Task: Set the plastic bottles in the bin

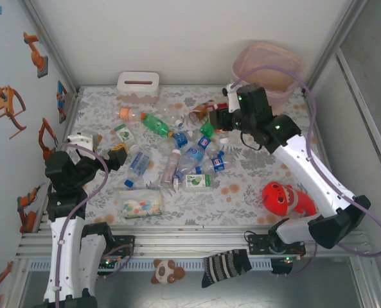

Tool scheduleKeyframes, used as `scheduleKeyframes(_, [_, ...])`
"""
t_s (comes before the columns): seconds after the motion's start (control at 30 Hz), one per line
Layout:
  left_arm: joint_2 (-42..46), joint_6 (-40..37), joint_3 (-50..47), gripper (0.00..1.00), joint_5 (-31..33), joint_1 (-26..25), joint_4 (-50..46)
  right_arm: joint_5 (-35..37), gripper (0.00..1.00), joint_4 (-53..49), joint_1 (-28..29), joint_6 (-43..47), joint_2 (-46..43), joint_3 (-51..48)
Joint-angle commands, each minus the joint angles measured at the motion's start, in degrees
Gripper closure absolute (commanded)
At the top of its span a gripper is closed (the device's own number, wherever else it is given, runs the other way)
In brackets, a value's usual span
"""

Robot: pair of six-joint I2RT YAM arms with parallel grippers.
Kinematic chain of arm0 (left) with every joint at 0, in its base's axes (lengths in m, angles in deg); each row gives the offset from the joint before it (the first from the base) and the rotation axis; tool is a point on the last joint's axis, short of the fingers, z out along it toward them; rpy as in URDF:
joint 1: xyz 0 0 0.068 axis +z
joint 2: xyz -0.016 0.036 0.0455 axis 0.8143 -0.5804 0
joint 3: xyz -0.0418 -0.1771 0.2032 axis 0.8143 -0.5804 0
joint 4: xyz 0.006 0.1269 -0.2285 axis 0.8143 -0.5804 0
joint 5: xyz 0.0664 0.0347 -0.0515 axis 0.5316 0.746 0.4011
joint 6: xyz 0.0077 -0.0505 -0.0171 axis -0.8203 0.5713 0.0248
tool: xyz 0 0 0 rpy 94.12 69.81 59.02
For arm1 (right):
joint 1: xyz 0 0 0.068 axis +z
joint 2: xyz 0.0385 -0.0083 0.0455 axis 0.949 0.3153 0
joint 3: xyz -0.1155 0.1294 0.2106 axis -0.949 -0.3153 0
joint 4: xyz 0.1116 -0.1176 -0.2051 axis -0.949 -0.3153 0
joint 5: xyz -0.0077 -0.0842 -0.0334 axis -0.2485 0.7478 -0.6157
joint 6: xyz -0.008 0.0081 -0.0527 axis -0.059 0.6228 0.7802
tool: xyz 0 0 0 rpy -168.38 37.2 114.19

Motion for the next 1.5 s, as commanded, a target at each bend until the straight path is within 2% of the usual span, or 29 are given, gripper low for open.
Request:
scheduleKeyframes(0.0, [0.4, 0.6, 1.4, 0.04, -1.2, 0.0, 1.3, 5.7, 0.48, -1.6, -3.2, -2.3, 0.3, 4.5])
scheduleKeyframes(0.43, [0.5, 0.8, 1.4, 0.04, -1.4, -0.1, 1.5, 11.2, 0.47, -1.6, -18.8, -3.1, 10.1, 22.3])
scheduleKeyframes(0.6, [0.5, 0.8, 1.4, 0.04, -1.4, -0.1, 1.6, 9.9, 0.47, 0.4, -22.7, -2.2, 15.7, 27.6])
scheduleKeyframes(0.73, [0.5, 0.8, 1.4, 0.04, -1.4, -0.2, 1.4, -0.9, 0.47, 1.0, -26.1, 3.4, 20.9, 32.2])
scheduleKeyframes(1.1, [1.1, 0.7, 1.1, 0.04, -1.0, -0.7, 1.3, -18.4, 0.49, 4.3, -30.0, 24.6, 27.9, 33.7])
scheduleKeyframes(1.33, [0.7, 0.6, 1.1, 0.04, -0.7, -0.8, 1.2, -28.9, 0.5, -4.5, -31.2, 33.2, 35.4, 41.7])
scheduleKeyframes(1.47, [0.2, 0.7, 1.0, 0.04, -0.7, -1.4, 1.2, -34.6, 0.49, -10.0, -32.6, 35.2, 40.2, 47.3])
